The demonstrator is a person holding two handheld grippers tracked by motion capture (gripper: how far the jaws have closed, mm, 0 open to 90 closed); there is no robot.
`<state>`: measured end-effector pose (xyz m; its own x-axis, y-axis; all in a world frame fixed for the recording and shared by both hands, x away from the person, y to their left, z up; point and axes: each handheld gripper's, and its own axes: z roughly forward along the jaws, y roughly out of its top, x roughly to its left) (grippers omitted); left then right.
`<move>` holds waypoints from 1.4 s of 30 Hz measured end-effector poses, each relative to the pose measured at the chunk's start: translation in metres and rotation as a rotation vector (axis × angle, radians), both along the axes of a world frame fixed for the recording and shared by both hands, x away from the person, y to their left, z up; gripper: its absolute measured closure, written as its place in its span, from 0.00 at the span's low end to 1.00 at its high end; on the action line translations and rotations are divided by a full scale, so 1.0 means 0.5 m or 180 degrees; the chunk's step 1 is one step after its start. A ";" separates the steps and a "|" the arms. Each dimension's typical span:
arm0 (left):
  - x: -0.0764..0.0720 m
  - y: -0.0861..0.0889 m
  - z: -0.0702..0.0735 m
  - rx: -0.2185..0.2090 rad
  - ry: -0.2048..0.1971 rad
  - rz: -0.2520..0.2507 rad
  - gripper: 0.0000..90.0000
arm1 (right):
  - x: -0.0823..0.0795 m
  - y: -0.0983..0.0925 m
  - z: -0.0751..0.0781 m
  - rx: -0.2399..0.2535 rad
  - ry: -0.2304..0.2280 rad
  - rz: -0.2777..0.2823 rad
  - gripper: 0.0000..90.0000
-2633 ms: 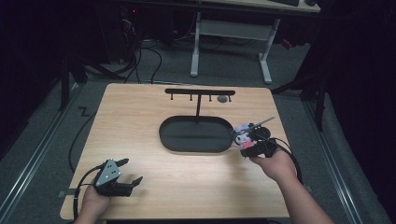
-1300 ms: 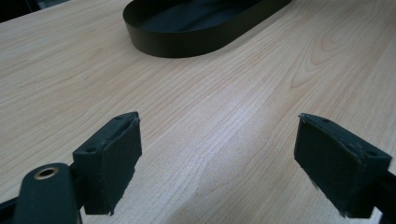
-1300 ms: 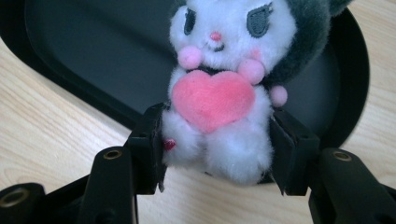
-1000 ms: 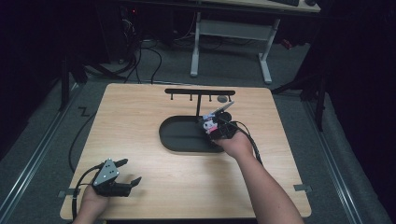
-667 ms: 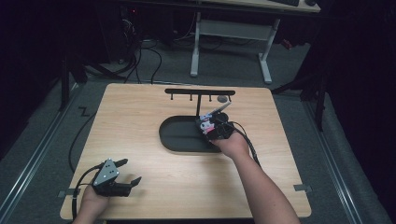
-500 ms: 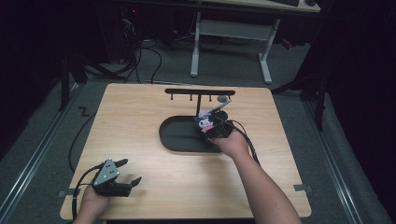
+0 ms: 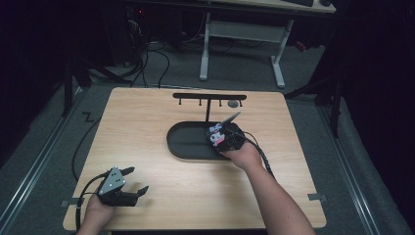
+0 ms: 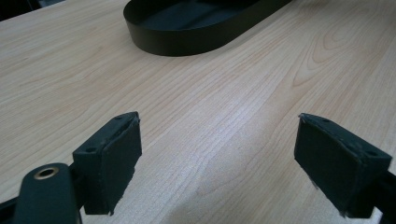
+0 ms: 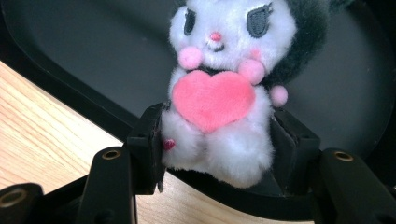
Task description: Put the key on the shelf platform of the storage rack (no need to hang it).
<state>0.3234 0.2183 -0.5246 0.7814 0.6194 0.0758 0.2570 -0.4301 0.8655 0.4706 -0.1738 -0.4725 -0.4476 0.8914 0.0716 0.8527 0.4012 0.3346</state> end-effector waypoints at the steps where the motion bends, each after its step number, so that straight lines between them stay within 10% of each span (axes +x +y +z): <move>1: 0.000 -0.001 0.000 0.0005 0.0000 -0.0005 0.17 | -0.001 0.000 -0.003 0.0017 0.0018 -0.0029 0.50; 14: 0.000 -0.002 -0.001 0.0018 0.0001 -0.0009 0.17 | 0.001 0.005 -0.016 0.0107 0.0048 -0.0045 0.40; 20: 0.001 -0.003 0.000 0.0023 -0.0007 -0.0009 0.17 | -0.006 -0.005 0.008 0.0100 -0.0113 -0.0091 0.28; 42: -0.002 -0.010 -0.001 0.0031 0.0008 -0.0038 0.17 | -0.075 -0.050 0.031 0.0431 -0.0617 -0.0115 0.37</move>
<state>0.3225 0.2135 -0.5249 0.7888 0.6094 0.0798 0.2540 -0.4414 0.8606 0.4330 -0.1987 -0.4569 -0.4326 0.8952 0.1073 0.7802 0.3120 0.5421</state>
